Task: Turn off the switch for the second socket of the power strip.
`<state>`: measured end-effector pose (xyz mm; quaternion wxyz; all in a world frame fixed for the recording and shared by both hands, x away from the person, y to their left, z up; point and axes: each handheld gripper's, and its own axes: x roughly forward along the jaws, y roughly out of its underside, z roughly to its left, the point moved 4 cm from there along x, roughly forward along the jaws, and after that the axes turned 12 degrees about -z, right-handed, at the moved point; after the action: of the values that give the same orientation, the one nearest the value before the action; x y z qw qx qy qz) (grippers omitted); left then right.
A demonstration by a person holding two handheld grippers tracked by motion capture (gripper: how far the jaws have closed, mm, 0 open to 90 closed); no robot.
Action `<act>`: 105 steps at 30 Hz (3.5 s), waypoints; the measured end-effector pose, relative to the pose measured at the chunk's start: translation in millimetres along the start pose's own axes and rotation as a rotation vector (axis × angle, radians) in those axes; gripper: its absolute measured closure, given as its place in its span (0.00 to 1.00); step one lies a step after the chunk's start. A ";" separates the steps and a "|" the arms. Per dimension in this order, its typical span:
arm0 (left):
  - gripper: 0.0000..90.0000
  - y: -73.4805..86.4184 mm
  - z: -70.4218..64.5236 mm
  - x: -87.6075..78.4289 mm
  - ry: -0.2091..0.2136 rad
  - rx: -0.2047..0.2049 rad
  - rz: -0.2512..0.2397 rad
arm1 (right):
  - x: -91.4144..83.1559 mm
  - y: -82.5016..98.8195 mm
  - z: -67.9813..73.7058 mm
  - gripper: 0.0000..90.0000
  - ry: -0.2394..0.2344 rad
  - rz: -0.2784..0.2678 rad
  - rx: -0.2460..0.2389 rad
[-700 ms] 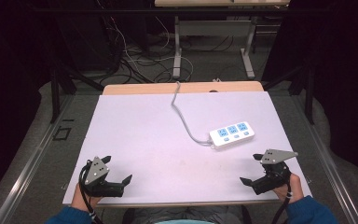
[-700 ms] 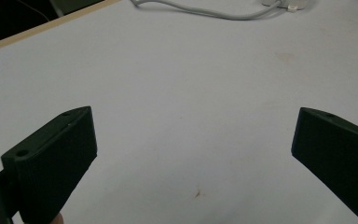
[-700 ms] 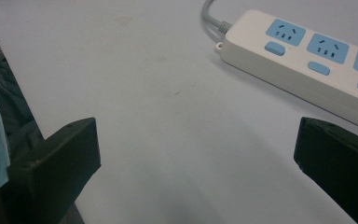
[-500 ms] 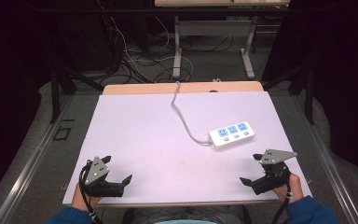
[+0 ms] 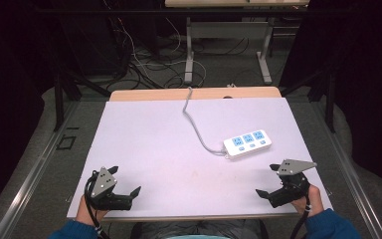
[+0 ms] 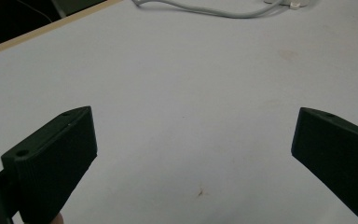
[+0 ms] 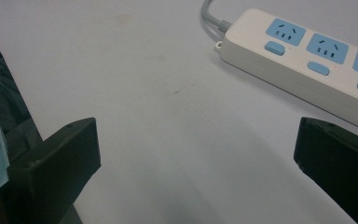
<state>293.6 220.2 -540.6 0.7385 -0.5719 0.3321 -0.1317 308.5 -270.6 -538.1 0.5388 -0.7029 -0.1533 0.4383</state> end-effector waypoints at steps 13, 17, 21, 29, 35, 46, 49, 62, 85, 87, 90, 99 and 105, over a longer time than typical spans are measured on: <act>0.00 0.7 -1.0 1.5 0.007 0.006 0.012 | 3.1 -3.1 -3.4 0.00 0.000 0.006 -0.006; 0.00 0.9 -0.6 2.3 0.007 0.007 0.014 | 5.6 -6.4 -6.9 0.00 0.012 -0.009 -0.008; 0.00 0.9 -1.3 2.4 0.005 0.009 0.010 | 7.8 -9.6 -9.5 0.00 0.025 -0.007 0.003; 0.00 1.2 -0.8 2.7 0.006 0.010 0.019 | 12.8 -15.3 -15.5 0.00 0.026 0.001 0.007; 0.00 1.1 -1.5 1.9 0.003 0.012 0.021 | 17.2 -18.0 -22.6 0.00 0.044 -0.005 0.015; 0.00 1.2 -1.4 1.9 0.002 0.014 0.023 | 22.7 -21.9 -30.9 0.00 0.050 0.002 0.030; 0.00 1.3 -1.3 2.0 0.002 0.014 0.023 | 24.1 -23.3 -32.3 0.00 0.046 0.009 0.035; 0.00 1.5 -1.4 2.4 0.003 0.014 0.025 | 33.4 -29.1 -42.4 0.00 0.058 0.016 0.036; 0.00 1.8 -2.9 3.7 0.009 0.008 0.026 | 54.8 -37.0 -65.4 0.01 0.076 0.024 0.059; 0.00 1.8 -1.7 3.5 0.008 0.024 0.035 | 57.0 -37.4 -67.1 0.01 0.071 0.022 0.064; 0.00 1.8 -1.8 3.5 0.010 0.022 0.035 | 59.8 -37.9 -70.1 0.01 0.074 0.025 0.071; 0.00 2.1 -2.3 5.0 0.008 0.020 0.032 | 65.5 -39.1 -77.3 0.00 0.064 0.011 0.098; 0.00 1.7 -2.5 3.7 0.009 0.024 0.037 | 70.7 -39.2 -83.0 0.00 0.065 -0.006 0.110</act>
<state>294.4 216.7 -543.7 0.7462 -0.5561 0.3441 -0.1247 423.7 -259.1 -532.1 0.5826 -0.6857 -0.1134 0.4213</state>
